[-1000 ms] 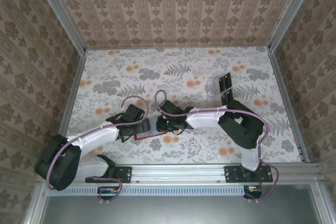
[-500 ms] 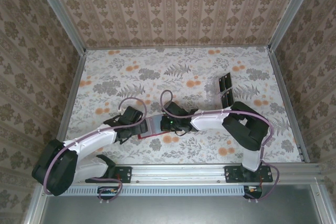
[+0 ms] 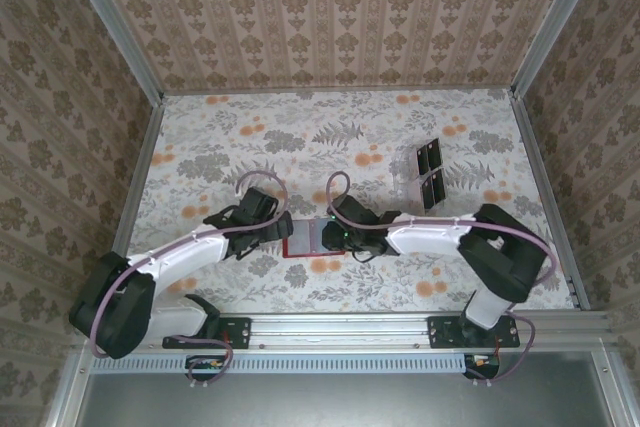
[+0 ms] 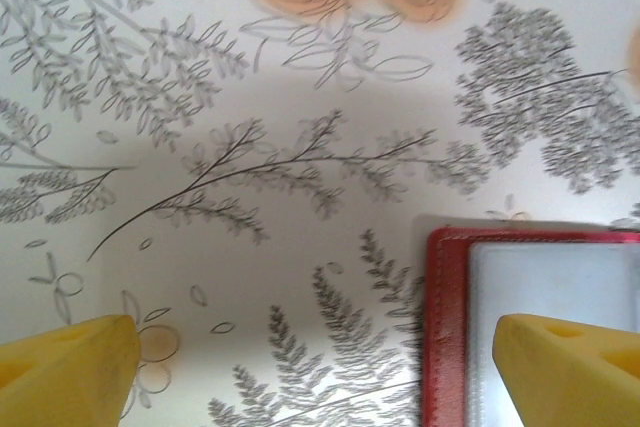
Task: Put the credit cards into the card holder
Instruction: Move the card holder to the center of the table, then pick up the credit card from the storage box.
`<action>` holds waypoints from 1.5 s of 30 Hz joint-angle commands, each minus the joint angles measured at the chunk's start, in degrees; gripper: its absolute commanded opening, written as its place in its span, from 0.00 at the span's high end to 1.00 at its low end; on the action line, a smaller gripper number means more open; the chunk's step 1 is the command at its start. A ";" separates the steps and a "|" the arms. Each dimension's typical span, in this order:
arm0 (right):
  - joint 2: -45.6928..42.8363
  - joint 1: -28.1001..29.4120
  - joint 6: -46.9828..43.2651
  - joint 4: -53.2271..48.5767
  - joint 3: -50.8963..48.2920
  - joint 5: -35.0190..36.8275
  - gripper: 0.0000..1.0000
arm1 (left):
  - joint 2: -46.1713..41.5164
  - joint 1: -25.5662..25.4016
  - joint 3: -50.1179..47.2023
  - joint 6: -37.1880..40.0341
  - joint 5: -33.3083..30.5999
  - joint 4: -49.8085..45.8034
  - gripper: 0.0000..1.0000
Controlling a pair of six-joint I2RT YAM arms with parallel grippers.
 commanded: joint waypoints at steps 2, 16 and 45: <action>-10.06 -2.01 -7.21 -11.51 5.94 1.23 0.69 | -0.77 -0.42 2.43 1.60 1.81 0.03 0.00; -13.52 -24.74 -19.00 -34.89 11.85 15.66 0.59 | -3.26 -0.31 3.78 2.18 3.46 -2.52 0.00; -0.93 -29.18 -22.62 -32.08 13.67 16.38 0.71 | -1.76 0.52 2.54 1.93 5.78 -0.69 0.00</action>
